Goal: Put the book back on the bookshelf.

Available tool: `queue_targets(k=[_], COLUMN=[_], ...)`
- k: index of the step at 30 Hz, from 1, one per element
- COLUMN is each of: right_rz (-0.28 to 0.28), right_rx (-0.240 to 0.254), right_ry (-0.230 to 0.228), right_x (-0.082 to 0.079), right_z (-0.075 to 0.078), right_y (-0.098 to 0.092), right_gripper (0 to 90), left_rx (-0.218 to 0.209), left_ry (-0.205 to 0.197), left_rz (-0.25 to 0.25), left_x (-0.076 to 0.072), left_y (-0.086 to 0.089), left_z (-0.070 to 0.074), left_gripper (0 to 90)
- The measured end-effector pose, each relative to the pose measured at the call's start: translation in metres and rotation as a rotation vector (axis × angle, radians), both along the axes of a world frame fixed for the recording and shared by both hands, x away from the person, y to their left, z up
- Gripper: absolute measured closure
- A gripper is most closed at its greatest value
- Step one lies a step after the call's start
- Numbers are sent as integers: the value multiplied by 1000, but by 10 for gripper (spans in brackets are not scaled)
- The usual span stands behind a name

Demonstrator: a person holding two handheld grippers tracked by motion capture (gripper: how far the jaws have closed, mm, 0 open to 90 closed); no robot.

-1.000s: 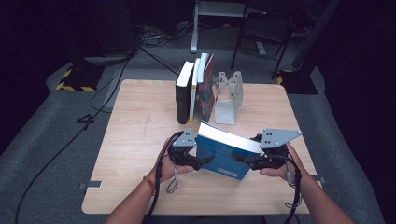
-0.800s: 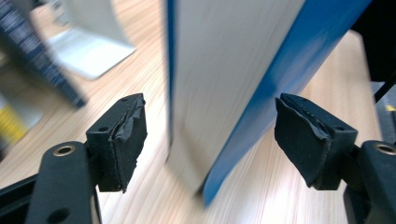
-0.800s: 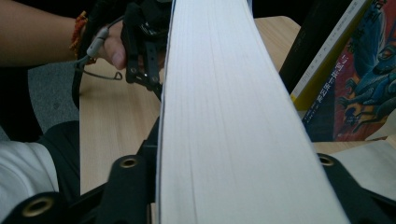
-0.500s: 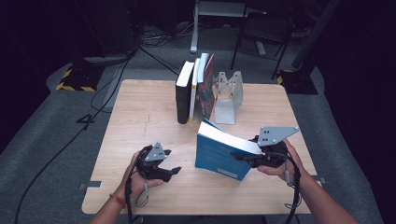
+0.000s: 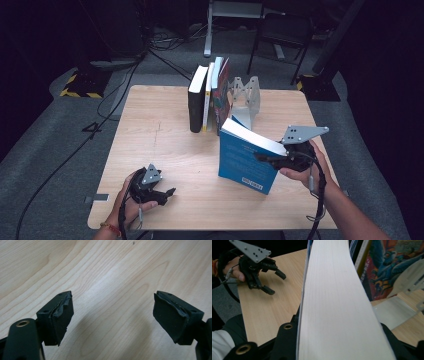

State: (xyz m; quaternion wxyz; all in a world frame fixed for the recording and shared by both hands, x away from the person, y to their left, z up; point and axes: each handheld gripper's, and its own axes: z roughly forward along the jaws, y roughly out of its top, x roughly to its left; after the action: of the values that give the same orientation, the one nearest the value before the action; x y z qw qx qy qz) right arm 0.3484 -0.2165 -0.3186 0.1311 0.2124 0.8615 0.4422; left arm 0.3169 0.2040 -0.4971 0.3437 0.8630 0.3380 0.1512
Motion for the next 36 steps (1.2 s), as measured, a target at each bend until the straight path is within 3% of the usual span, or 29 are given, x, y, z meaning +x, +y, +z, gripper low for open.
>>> queue_targets(k=[3, 7, 19, 22, 25, 36], right_rz=[-28, -64, -209, -242, -271, -315], right_rx=[-18, -37, -78, -61, -37, -42], right_ry=[-6, -17, -48, -52, -59, -58], right_x=[1, 2, 21, 29, 39, 79], right_z=[6, 12, 25, 28, 30, 42], right_y=[-8, -15, -39, -41, -40, -11], right_gripper=[611, 612, 611, 611, 611, 610], left_rx=[15, -19, -24, -24, -24, -23], left_ry=[9, 26, 34, 33, 31, 34], left_rz=[9, 45, 40, 41, 49, 49], left_x=[2, 5, 7, 7, 6, 6], left_y=[0, 1, 1, 1, 0, 0], left_z=[-5, -7, -7, -7, -8, -7], left_gripper=[171, 163, 159, 159, 160, 160])
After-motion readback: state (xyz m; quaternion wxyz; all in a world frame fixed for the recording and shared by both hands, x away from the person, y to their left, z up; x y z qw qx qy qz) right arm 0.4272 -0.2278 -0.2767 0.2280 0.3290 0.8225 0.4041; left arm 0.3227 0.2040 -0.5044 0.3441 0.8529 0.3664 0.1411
